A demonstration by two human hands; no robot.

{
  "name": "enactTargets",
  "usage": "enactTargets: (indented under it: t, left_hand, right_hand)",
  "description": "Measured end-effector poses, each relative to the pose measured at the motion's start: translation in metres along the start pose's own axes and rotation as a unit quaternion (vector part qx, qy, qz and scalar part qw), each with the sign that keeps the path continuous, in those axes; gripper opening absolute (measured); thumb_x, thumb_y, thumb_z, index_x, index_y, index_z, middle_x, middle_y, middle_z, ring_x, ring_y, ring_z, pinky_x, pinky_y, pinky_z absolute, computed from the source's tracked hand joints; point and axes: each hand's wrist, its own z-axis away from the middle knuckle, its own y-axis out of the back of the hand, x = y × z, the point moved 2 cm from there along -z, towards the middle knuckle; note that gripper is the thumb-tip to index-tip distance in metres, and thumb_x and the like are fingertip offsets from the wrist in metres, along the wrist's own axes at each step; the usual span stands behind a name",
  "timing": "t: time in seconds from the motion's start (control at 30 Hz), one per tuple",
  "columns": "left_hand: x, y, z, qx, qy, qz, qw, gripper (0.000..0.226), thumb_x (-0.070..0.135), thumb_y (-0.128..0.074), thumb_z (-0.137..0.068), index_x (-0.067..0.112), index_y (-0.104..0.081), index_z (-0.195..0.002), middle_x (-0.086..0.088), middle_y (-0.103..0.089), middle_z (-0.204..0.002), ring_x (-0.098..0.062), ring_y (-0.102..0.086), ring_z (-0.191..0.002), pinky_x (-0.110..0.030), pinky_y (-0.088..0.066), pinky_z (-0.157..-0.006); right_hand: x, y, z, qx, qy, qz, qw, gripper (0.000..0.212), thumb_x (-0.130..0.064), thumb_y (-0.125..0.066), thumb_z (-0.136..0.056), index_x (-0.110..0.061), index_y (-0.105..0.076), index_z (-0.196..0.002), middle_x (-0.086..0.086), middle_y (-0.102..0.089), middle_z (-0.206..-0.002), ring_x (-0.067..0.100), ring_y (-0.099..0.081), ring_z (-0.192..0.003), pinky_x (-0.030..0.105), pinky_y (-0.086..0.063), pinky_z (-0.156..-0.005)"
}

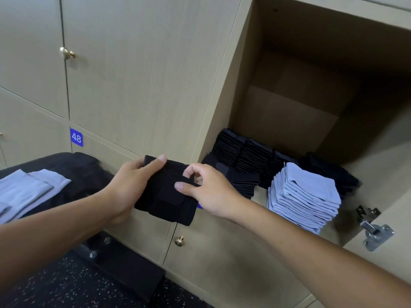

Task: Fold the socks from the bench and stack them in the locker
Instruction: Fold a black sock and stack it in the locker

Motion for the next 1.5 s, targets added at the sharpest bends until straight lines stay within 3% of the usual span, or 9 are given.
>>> enactTargets:
  t: [0.17,0.37,0.53,0.77,0.9,1.0,1.2,1.33,1.5]
  left_hand:
    - [0.002,0.01,-0.013,0.066,-0.035,-0.027,0.997,0.039,0.038,-0.062,-0.101,-0.001,-0.068,-0.105,-0.013,-0.076,-0.096,-0.032,-0.072,-0.09,-0.039,-0.057,-0.071]
    - [0.007,0.009,-0.008,0.052,-0.079,-0.082,0.992,0.042,0.036,-0.064,-0.099,-0.006,-0.062,-0.098,-0.024,-0.073,-0.1,-0.045,-0.069,-0.102,-0.059,-0.056,-0.09]
    - [0.006,0.002,-0.004,0.028,-0.08,-0.105,0.991,0.045,0.037,-0.065,-0.098,-0.008,-0.062,-0.101,-0.024,-0.073,-0.097,-0.045,-0.071,-0.096,-0.063,-0.059,-0.084]
    - [-0.002,-0.001,-0.006,0.021,-0.081,-0.136,0.987,0.04,0.036,-0.066,-0.097,-0.003,-0.063,-0.091,-0.018,-0.073,-0.082,-0.025,-0.068,-0.069,-0.034,-0.055,-0.057]
    - [-0.005,0.001,-0.008,0.022,-0.082,-0.142,0.986,0.038,0.038,-0.066,-0.097,0.0,-0.065,-0.088,-0.014,-0.075,-0.081,-0.034,-0.072,-0.071,-0.034,-0.057,-0.056]
    - [-0.005,0.001,-0.008,0.027,-0.085,-0.146,0.985,0.036,0.038,-0.066,-0.097,0.003,-0.068,-0.088,-0.014,-0.076,-0.083,-0.035,-0.075,-0.08,-0.038,-0.06,-0.062]
    - [-0.005,0.004,-0.003,0.022,-0.073,-0.16,0.984,0.039,0.042,-0.066,-0.095,0.003,-0.069,-0.093,-0.014,-0.076,-0.087,-0.036,-0.076,-0.082,-0.061,-0.061,-0.074]
    - [-0.004,0.01,0.0,0.024,-0.071,-0.171,0.982,0.041,0.044,-0.066,-0.094,0.004,-0.068,-0.089,-0.016,-0.075,-0.086,-0.041,-0.074,-0.085,-0.062,-0.06,-0.076]
    - [-0.002,0.015,0.001,0.035,-0.073,-0.172,0.982,0.04,0.043,-0.066,-0.094,0.004,-0.067,-0.084,-0.015,-0.073,-0.08,-0.033,-0.072,-0.069,-0.048,-0.06,-0.064]
  right_hand:
    - [0.014,0.027,0.004,0.014,-0.015,0.005,1.0,0.016,-0.031,-0.071,-0.093,-0.019,-0.06,-0.09,-0.009,-0.066,-0.093,0.01,-0.061,-0.091,0.032,-0.048,-0.087]
    - [0.056,0.096,-0.006,0.176,-0.137,-0.151,0.963,0.023,-0.021,-0.076,-0.09,-0.026,-0.057,-0.101,0.012,-0.065,-0.119,0.027,-0.066,-0.106,0.046,-0.054,-0.097]
    - [0.071,0.142,-0.03,0.27,-0.161,-0.306,0.898,0.024,0.002,-0.061,-0.097,-0.02,-0.051,-0.093,0.013,-0.059,-0.109,0.022,-0.062,-0.086,0.033,-0.057,-0.058]
    - [0.084,0.173,-0.087,0.318,-0.199,-0.316,0.871,0.039,-0.001,-0.039,-0.103,-0.019,-0.069,-0.086,0.013,-0.061,-0.124,0.031,-0.06,-0.11,0.031,-0.053,-0.059]
    - [0.098,0.174,-0.116,0.294,-0.217,-0.299,0.881,0.031,0.0,-0.049,-0.098,-0.021,-0.071,-0.089,0.01,-0.068,-0.123,0.024,-0.064,-0.11,0.026,-0.05,-0.061]
    - [0.101,0.172,-0.128,0.273,-0.235,-0.296,0.884,0.026,0.003,-0.055,-0.097,-0.018,-0.071,-0.097,0.003,-0.068,-0.105,0.016,-0.063,-0.101,0.021,-0.048,-0.057]
    - [0.1,0.168,-0.144,0.27,-0.242,-0.288,0.886,0.02,0.007,-0.064,-0.093,-0.013,-0.068,-0.091,0.009,-0.069,-0.107,0.01,-0.066,-0.081,0.018,-0.05,-0.045]
    - [0.096,0.167,-0.147,0.243,-0.242,-0.261,0.902,0.02,0.005,-0.065,-0.093,-0.009,-0.068,-0.106,0.009,-0.068,-0.11,0.012,-0.065,-0.087,0.018,-0.052,-0.049]
    - [0.09,0.163,-0.147,0.234,-0.244,-0.255,0.906,0.014,0.007,-0.068,-0.09,-0.007,-0.067,-0.091,0.012,-0.07,-0.106,0.013,-0.067,-0.085,0.017,-0.056,-0.05]
